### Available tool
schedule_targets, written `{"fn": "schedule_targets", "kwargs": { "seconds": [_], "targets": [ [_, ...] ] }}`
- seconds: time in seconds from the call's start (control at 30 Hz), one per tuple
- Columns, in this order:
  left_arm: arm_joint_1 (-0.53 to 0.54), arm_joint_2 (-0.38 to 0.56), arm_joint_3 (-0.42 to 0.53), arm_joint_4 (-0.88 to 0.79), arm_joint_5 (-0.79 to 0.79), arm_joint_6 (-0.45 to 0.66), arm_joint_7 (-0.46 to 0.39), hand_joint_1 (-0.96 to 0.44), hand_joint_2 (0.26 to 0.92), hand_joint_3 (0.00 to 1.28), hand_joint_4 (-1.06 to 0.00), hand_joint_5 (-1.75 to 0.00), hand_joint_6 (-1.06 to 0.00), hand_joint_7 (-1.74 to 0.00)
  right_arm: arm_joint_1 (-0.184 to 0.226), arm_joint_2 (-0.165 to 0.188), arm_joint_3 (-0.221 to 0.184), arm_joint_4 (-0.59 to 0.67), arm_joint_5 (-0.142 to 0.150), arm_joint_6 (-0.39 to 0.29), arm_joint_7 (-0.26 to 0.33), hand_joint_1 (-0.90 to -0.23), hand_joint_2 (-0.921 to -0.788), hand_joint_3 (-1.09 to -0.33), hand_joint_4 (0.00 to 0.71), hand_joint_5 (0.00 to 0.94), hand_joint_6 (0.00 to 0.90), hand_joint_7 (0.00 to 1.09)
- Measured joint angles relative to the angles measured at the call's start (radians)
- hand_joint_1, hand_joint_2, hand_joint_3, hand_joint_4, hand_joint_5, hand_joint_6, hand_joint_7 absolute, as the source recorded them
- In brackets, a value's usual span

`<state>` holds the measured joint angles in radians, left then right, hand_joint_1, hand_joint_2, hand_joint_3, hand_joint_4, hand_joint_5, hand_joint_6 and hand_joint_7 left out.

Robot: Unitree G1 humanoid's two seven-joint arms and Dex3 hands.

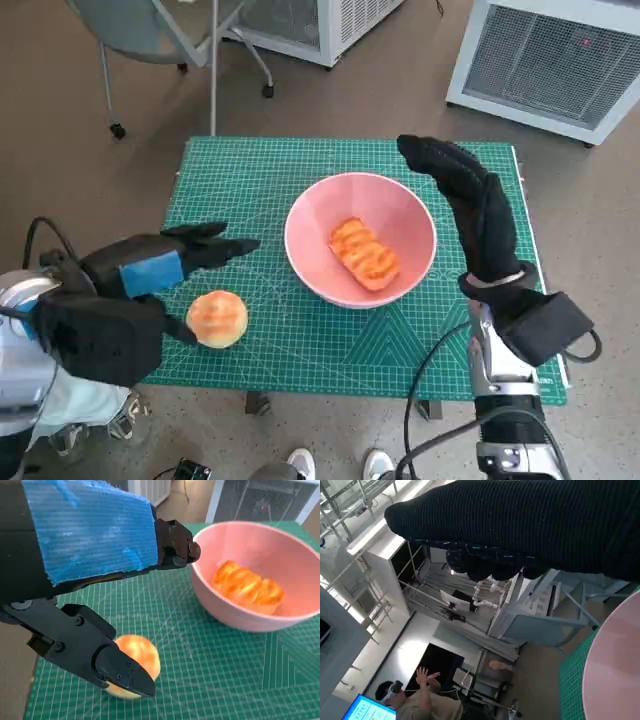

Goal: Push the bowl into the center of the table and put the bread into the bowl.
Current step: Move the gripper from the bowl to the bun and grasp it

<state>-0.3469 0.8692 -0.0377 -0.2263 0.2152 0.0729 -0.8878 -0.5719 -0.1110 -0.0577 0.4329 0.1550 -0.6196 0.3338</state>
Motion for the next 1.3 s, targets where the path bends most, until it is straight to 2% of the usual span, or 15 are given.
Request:
{"fn": "schedule_targets", "kwargs": {
  "seconds": [0.27, 0.57, 0.73, 0.83, 0.87, 0.9, 0.93, 0.97, 1.0, 1.03, 1.07, 1.1, 1.2, 1.3],
  "targets": [
    [0.019, -0.003, -0.045, 0.056, 0.031, -0.031, 0.013, -0.23, 0.686, 0.01, -0.06, -0.01, -0.16, 0.00, -0.003, 0.000, -0.003, 0.008, 0.005, -0.002, 0.012, -0.646, -0.921, -0.753, 0.185, 0.000, 0.000, 0.55],
    [0.009, -0.053, -0.160, 0.169, 0.148, -0.035, 0.071, -0.20, 0.702, 0.01, -0.15, -0.02, -0.20, -0.02, -0.007, -0.001, -0.006, 0.010, 0.007, -0.003, 0.015, -0.646, -0.921, -0.754, 0.184, 0.000, 0.000, 0.55],
    [0.002, -0.099, -0.231, 0.242, 0.235, -0.020, 0.113, -0.13, 0.726, 0.02, -0.28, -0.04, -0.32, -0.05, -0.008, 0.000, -0.006, 0.011, 0.007, -0.003, 0.015, -0.646, -0.921, -0.754, 0.184, 0.000, 0.000, 0.55],
    [-0.001, -0.123, -0.257, 0.269, 0.288, -0.015, 0.154, -0.01, 0.759, 0.03, -0.41, -0.05, -0.47, -0.10, -0.008, -0.001, -0.006, 0.011, 0.007, -0.003, 0.015, -0.646, -0.921, -0.754, 0.184, 0.000, 0.000, 0.55],
    [-0.003, -0.130, -0.261, 0.274, 0.304, -0.015, 0.174, 0.00, 0.763, 0.03, -0.42, -0.05, -0.49, -0.11, -0.008, -0.001, -0.006, 0.011, 0.007, -0.003, 0.015, -0.646, -0.921, -0.754, 0.184, 0.000, 0.000, 0.55],
    [-0.006, -0.134, -0.263, 0.278, 0.318, -0.016, 0.189, 0.01, 0.774, 0.03, -0.47, -0.05, -0.51, -0.14, -0.008, -0.001, -0.006, 0.011, 0.007, -0.003, 0.015, -0.646, -0.921, -0.754, 0.184, 0.000, -0.001, 0.55],
    [-0.008, -0.138, -0.266, 0.282, 0.334, -0.018, 0.210, 0.04, 0.791, 0.04, -0.53, -0.04, -0.52, -0.25, -0.008, 0.000, -0.005, 0.010, 0.007, -0.003, 0.015, -0.646, -0.921, -0.754, 0.184, 0.000, -0.001, 0.55],
    [-0.009, -0.140, -0.267, 0.285, 0.342, -0.021, 0.225, 0.05, 0.817, 0.04, -0.64, -0.09, -0.53, -0.45, -0.008, 0.000, -0.005, 0.010, 0.007, -0.003, 0.015, -0.646, -0.921, -0.754, 0.184, 0.000, -0.001, 0.54],
    [-0.009, -0.141, -0.268, 0.290, 0.355, -0.029, 0.247, 0.06, 0.835, 0.04, -0.71, -0.12, -0.52, -0.60, -0.007, 0.000, -0.005, 0.009, 0.007, -0.003, 0.015, -0.646, -0.921, -0.754, 0.184, 0.000, -0.001, 0.54],
    [-0.009, -0.142, -0.269, 0.295, 0.365, -0.040, 0.268, 0.05, 0.853, 0.05, -0.72, -0.31, -0.53, -0.73, -0.007, -0.001, -0.006, 0.008, 0.007, -0.003, 0.015, -0.646, -0.921, -0.754, 0.184, 0.000, -0.001, 0.54],
    [-0.009, -0.142, -0.270, 0.301, 0.373, -0.053, 0.285, 0.03, 0.877, 0.07, -0.71, -0.60, -0.52, -0.94, -0.007, -0.001, -0.006, 0.007, 0.007, -0.002, 0.015, -0.647, -0.921, -0.754, 0.184, 0.000, -0.001, 0.54],
    [-0.009, -0.142, -0.270, 0.309, 0.379, -0.072, 0.308, 0.02, 0.890, 0.08, -0.71, -0.80, -0.53, -1.06, -0.006, -0.001, -0.006, 0.005, 0.007, -0.002, 0.015, -0.646, -0.921, -0.754, 0.184, 0.000, -0.001, 0.54],
    [-0.009, -0.141, -0.270, 0.328, 0.382, -0.117, 0.354, 0.01, 0.904, 0.10, -0.70, -1.04, -0.55, -1.20, -0.005, -0.002, -0.006, 0.002, 0.007, -0.002, 0.015, -0.647, -0.921, -0.755, 0.183, 0.000, -0.001, 0.53],
    [-0.008, -0.137, -0.266, 0.337, 0.379, -0.157, 0.375, 0.00, 0.896, 0.12, -0.70, -1.09, -0.58, -1.23, -0.004, -0.002, -0.006, 0.000, 0.007, 0.000, 0.015, -0.649, -0.921, -0.755, 0.183, 0.000, -0.001, 0.53]
  ]
}}
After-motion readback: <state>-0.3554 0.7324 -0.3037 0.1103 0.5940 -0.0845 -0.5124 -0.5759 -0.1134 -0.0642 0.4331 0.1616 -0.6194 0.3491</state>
